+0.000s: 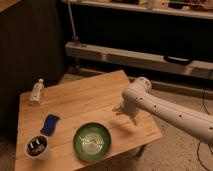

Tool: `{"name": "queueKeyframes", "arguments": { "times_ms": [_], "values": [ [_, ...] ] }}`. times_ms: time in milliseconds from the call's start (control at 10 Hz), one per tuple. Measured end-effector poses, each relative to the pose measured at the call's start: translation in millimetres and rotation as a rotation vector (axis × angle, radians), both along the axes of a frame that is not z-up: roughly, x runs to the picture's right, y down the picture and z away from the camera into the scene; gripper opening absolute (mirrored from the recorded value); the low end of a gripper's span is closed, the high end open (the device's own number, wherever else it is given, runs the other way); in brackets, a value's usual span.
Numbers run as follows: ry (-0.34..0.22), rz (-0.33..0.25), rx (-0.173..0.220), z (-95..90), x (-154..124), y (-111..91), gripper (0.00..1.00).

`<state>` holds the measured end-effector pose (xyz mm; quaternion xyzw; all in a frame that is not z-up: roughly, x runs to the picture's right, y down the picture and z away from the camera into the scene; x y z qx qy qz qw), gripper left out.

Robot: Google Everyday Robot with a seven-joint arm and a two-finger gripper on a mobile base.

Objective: Place the pepper in the ceramic bowl

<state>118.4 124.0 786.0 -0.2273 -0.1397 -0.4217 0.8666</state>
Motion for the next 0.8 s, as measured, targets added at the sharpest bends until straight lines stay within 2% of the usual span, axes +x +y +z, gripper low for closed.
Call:
{"name": "queueKeyframes", "arguments": {
  "times_ms": [100, 300, 500, 700, 800],
  "values": [
    [0.014, 0.023, 0.0, 4.2, 6.1, -7.2, 0.8],
    [0.028, 0.078, -0.013, 26.2, 18.3, -10.7, 0.8],
    [0.035, 0.123, -0.027, 69.5, 20.5, -0.7, 0.8],
    [0.048, 0.147, -0.035, 101.1, 19.9, 4.5, 0.8],
    [0.06, 0.156, -0.035, 106.9, 21.7, 4.5, 0.8]
  ]
}}
